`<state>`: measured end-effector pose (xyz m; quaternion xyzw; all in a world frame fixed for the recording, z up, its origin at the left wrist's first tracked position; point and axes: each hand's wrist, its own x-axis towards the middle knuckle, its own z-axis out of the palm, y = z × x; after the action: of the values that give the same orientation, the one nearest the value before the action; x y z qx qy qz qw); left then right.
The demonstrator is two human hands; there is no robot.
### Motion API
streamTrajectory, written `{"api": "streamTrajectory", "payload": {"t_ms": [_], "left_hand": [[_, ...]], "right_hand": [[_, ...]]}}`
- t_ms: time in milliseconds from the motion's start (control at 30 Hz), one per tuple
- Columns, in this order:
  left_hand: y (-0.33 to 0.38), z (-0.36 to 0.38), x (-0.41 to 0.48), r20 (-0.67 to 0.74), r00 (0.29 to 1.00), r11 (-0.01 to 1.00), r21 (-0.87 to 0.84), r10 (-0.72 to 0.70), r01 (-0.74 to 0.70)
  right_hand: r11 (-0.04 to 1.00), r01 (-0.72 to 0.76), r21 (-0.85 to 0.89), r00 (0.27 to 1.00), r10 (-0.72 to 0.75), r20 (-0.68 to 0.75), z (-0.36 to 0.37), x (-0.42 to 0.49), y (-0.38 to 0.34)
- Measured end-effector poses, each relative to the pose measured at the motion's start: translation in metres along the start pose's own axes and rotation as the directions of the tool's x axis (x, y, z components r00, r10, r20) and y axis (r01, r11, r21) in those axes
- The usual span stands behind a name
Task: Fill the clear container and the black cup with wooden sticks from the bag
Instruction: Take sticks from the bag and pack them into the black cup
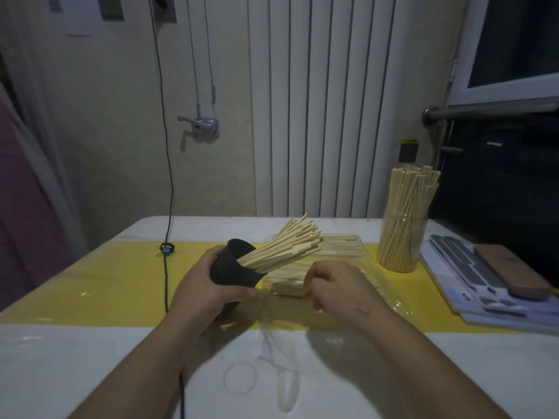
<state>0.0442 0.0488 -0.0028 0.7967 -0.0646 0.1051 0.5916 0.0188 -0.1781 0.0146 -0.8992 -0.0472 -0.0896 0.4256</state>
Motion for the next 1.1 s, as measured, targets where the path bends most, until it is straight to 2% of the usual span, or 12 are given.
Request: {"api": "streamTrajectory", "payload": {"t_ms": [67, 133, 233, 333, 500, 733, 900, 1100], "left_hand": [[0.0, 0.0, 0.0, 0.004, 1.0, 1.0, -0.001, -0.001, 0.001], [0.001, 0.0, 0.0, 0.008, 1.0, 1.0, 0.001, 0.0, 0.0], [0.001, 0.0, 0.0, 0.006, 1.0, 1.0, -0.008, 0.001, -0.001], [0.0, 0.0, 0.001, 0.005, 1.0, 1.0, -0.019, 0.001, -0.001], [-0.001, 0.0, 0.002, 0.001, 1.0, 0.999, -0.047, -0.014, 0.014], [-0.003, 0.001, 0.003, 0.003, 1.0, 0.997, -0.072, -0.022, 0.022], [-0.005, 0.001, 0.005, 0.004, 0.999, 0.996, -0.083, -0.032, 0.032], [-0.005, 0.0, 0.005, 0.008, 1.0, 0.997, -0.078, -0.024, 0.025]], "right_hand": [[0.985, -0.003, -0.172, 0.993, 0.023, 0.116, 0.006, 0.0, 0.002], [0.965, -0.012, -0.261, 0.981, 0.062, 0.183, 0.012, -0.001, 0.005], [0.916, 0.069, -0.395, 0.97, 0.031, 0.241, 0.018, -0.001, 0.012], [0.838, 0.074, -0.541, 0.981, 0.036, 0.19, 0.021, 0.001, 0.018], [0.72, 0.061, -0.691, 0.987, 0.061, 0.151, 0.028, 0.008, 0.023], [0.724, 0.053, -0.687, 0.999, -0.045, 0.03, 0.033, 0.018, 0.033], [0.779, 0.008, -0.627, 0.998, -0.049, -0.048, 0.039, 0.025, 0.043], [0.791, 0.033, -0.611, 0.996, -0.077, -0.046, 0.039, 0.025, 0.042]]}}
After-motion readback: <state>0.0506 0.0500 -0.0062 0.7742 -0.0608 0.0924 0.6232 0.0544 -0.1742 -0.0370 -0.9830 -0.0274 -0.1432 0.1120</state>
